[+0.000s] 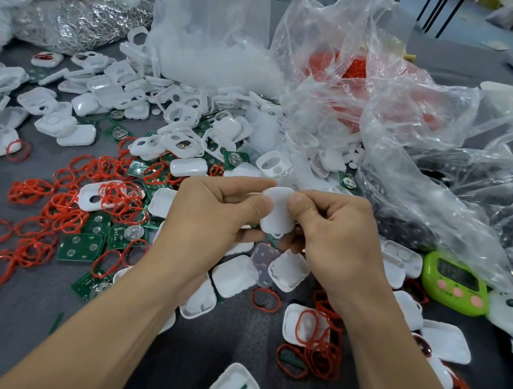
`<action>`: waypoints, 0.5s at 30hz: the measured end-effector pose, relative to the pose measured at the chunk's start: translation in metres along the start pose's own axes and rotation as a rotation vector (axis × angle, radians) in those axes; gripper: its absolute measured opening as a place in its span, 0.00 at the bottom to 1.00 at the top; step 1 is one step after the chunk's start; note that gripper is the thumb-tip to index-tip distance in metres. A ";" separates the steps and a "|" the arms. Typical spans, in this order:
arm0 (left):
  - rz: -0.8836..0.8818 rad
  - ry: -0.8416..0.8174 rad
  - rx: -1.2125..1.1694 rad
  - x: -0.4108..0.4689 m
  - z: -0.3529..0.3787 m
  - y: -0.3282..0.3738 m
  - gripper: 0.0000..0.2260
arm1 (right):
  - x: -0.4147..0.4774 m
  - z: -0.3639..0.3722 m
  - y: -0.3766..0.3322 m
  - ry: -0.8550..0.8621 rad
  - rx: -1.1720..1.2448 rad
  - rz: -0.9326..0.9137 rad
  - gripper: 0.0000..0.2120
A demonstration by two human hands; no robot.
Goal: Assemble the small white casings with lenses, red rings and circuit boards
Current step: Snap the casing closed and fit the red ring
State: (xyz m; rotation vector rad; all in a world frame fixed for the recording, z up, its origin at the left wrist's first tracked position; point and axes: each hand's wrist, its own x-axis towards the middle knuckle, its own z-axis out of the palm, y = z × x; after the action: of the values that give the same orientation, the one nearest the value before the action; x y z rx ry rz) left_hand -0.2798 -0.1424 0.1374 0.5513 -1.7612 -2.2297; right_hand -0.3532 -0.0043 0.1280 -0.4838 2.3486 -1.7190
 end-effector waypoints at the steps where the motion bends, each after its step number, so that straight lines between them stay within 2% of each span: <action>1: -0.012 -0.019 -0.018 0.001 0.000 0.000 0.09 | 0.000 -0.001 0.001 0.000 0.001 0.002 0.11; 15: 0.011 0.063 0.052 0.001 -0.004 0.001 0.12 | -0.008 0.002 -0.008 -0.066 -0.204 -0.041 0.14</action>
State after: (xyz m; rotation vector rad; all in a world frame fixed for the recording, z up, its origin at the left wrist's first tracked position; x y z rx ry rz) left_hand -0.2792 -0.1461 0.1373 0.6146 -1.7904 -2.1410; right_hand -0.3442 -0.0054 0.1343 -0.6152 2.4945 -1.4613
